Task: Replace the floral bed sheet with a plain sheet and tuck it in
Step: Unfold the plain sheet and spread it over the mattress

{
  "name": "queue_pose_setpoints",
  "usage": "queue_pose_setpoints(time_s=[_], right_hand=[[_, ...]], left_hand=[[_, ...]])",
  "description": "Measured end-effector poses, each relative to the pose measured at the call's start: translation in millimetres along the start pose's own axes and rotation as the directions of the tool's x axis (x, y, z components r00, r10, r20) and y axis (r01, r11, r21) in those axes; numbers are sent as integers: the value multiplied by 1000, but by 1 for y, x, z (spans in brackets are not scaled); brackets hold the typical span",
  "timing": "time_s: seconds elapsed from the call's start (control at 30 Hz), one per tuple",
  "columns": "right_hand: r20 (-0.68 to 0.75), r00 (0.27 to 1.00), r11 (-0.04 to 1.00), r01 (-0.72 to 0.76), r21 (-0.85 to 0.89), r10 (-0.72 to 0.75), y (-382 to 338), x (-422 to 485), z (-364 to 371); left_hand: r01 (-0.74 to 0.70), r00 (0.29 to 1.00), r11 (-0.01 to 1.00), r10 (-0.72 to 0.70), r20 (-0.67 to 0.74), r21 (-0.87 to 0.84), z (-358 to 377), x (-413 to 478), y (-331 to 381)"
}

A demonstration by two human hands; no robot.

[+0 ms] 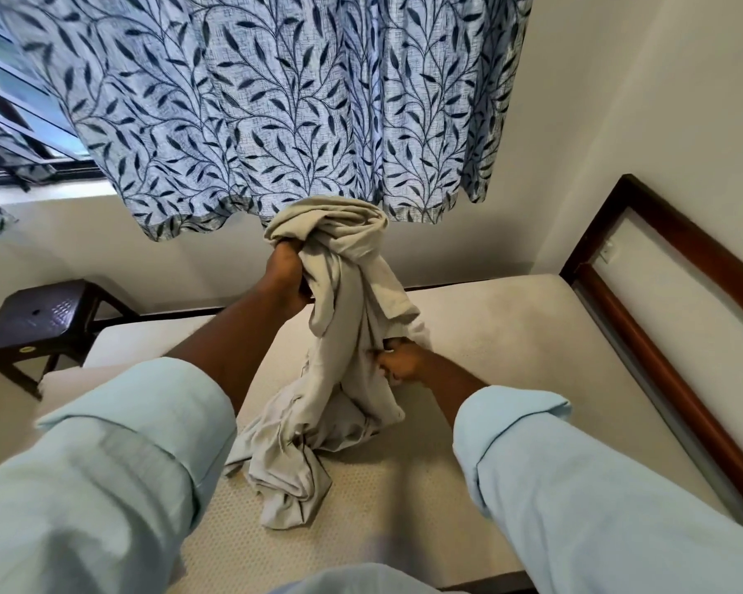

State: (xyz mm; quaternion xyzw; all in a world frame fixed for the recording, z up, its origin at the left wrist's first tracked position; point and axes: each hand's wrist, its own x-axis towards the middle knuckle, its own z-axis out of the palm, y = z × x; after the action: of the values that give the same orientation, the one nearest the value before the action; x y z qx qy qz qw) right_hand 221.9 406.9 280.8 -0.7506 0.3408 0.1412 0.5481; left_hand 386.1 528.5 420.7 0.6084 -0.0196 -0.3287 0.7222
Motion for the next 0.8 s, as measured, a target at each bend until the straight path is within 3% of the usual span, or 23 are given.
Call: queue_pose_setpoints(time_s=[0.07,0.23,0.37,0.43,0.57,0.67,0.73,0.77,0.8], right_hand=[[-56,998,997,9,-74,-13,2,7,-9],[-323,946,996,9,84,19,-13,3,-66],[-394,919,980,83,180,-5,-41,9,-122],[-499,867,976,116,183,-9,-55,12,-150],[-767,592,955,285,-89,-248,-88,-20,-184],[-869,326,859,475,-191,-373,-102,-38,-194],[-894,190,801,544,-248,-406,-100,-41,-196],[-897,151,792,545,-274,-415,-94,-41,-195],[-896,166,800,538,-267,-411,-85,-37,-193]], left_hand=[[10,998,1000,-10,-59,7,-6,0,6],[-9,986,1000,13,-167,25,-27,1,4],[-78,978,991,96,-184,105,-30,2,-10],[-85,979,987,107,-171,136,-26,2,-12],[-97,981,980,123,-147,173,-12,4,-8],[-139,975,979,161,-151,150,0,7,-2],[-160,968,977,183,-170,141,7,7,-1],[-157,968,976,182,-172,148,11,5,-3],[-148,970,976,175,-167,161,12,3,-7]])
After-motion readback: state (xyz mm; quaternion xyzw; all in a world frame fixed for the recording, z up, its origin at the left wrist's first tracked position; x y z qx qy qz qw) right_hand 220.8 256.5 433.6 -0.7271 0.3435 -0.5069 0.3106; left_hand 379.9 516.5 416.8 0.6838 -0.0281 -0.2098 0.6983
